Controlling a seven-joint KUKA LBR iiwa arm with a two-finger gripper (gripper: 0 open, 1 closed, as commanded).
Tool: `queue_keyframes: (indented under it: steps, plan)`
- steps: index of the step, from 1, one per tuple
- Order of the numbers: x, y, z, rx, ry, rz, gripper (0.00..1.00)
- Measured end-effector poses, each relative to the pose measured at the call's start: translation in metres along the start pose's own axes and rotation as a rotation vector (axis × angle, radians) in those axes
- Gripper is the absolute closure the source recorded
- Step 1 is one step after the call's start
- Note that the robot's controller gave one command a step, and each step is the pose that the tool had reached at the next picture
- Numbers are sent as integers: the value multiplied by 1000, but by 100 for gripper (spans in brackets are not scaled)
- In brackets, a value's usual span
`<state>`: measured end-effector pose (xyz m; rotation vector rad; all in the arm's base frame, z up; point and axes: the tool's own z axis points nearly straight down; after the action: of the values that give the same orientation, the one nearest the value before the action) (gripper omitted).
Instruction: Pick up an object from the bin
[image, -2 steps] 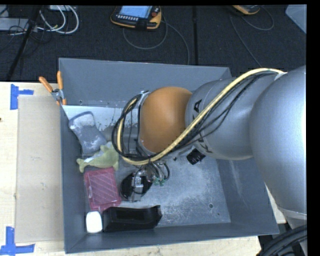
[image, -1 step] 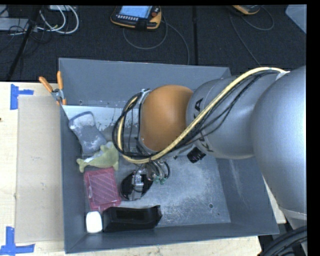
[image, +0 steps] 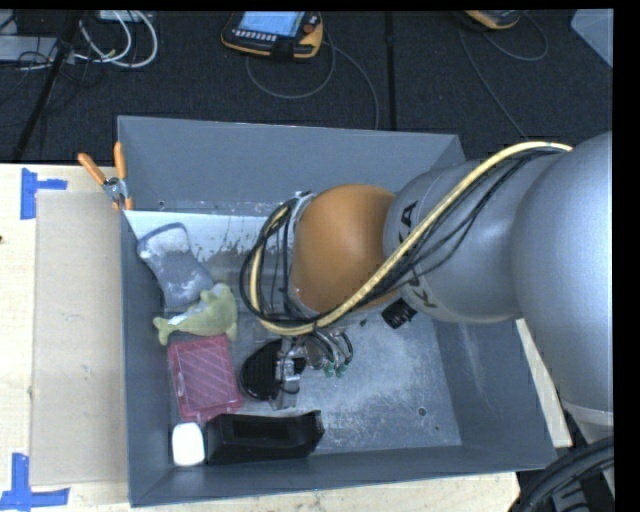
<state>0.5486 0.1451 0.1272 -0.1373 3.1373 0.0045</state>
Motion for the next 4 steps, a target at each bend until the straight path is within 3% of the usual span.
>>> queue_keyframes:
  steps: [1, 2, 3, 4]
  plan:
    - [4, -25, 40, 3, -2, -76, 0]
    - [3, -35, 58, 0, 2, -18, 100]
    - [3, -35, 58, 0, 2, -17, 100]
    - [-4, -49, -64, 0, 3, -17, 100]
